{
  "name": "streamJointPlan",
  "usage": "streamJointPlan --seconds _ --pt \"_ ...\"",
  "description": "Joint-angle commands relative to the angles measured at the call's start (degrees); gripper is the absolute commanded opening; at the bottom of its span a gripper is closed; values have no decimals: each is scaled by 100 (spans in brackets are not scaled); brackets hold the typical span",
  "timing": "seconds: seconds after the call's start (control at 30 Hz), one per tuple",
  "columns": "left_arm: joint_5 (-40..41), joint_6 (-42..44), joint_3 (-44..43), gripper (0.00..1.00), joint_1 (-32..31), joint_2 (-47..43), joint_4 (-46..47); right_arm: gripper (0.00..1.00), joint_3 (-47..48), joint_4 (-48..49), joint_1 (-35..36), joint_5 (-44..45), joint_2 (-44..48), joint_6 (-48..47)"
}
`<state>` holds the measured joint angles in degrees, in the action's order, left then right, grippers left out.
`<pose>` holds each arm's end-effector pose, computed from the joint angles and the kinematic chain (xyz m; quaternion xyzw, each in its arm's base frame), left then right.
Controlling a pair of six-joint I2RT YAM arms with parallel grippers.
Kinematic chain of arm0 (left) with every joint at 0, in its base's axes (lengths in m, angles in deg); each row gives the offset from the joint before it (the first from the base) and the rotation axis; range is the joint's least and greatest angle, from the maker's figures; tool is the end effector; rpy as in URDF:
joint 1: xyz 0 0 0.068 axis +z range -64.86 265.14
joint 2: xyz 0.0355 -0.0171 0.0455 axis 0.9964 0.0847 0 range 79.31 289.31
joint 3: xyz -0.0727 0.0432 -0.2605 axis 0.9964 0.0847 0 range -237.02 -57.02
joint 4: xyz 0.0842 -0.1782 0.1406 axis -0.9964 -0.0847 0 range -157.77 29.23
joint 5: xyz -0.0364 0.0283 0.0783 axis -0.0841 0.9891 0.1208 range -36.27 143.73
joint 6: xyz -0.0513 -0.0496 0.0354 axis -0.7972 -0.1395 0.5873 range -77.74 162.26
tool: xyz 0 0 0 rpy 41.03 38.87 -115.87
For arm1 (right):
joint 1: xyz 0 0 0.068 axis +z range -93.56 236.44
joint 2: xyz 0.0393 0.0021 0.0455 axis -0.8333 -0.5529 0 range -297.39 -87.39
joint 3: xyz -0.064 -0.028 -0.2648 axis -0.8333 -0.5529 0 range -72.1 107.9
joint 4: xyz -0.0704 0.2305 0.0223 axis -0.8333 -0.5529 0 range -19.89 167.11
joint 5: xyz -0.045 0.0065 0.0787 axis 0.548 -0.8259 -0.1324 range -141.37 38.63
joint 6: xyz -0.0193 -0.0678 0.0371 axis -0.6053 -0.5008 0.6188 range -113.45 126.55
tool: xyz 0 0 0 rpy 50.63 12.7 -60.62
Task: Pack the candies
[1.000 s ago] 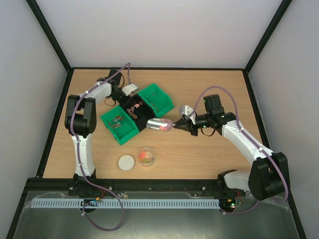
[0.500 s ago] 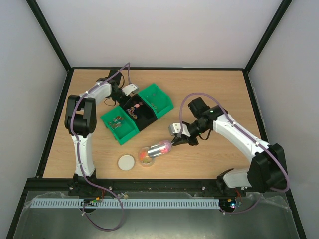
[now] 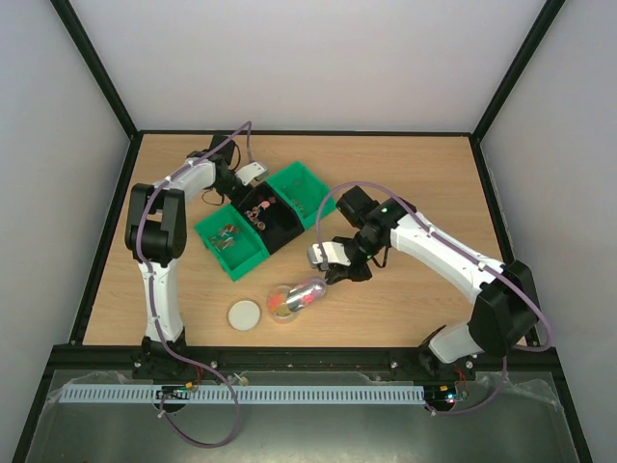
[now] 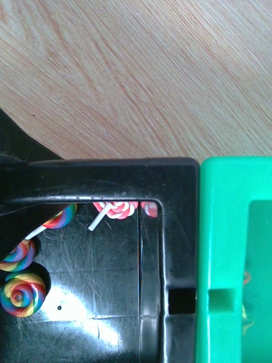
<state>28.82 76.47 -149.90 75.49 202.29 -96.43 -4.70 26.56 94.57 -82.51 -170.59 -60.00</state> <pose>0.4333 -0.1029 0.1512 0.3986 0.8687 -0.1624 0.2452 0.1935 0.1970 0.2519 -0.7800 0.5325 0.2062 0.2559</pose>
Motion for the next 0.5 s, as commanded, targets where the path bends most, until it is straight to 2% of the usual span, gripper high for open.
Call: streamJointPlan --seconds 0.0,0.2,0.47 --pt "-23 -130 104 2 34 117 -70 1 316 -456 168 432 -184 391" --pt "-45 -147 103 2 36 119 -32 1 595 -503 295 730 -347 664" --pt "-43 -154 98 2 33 139 -11 1 805 -632 328 995 -391 518"
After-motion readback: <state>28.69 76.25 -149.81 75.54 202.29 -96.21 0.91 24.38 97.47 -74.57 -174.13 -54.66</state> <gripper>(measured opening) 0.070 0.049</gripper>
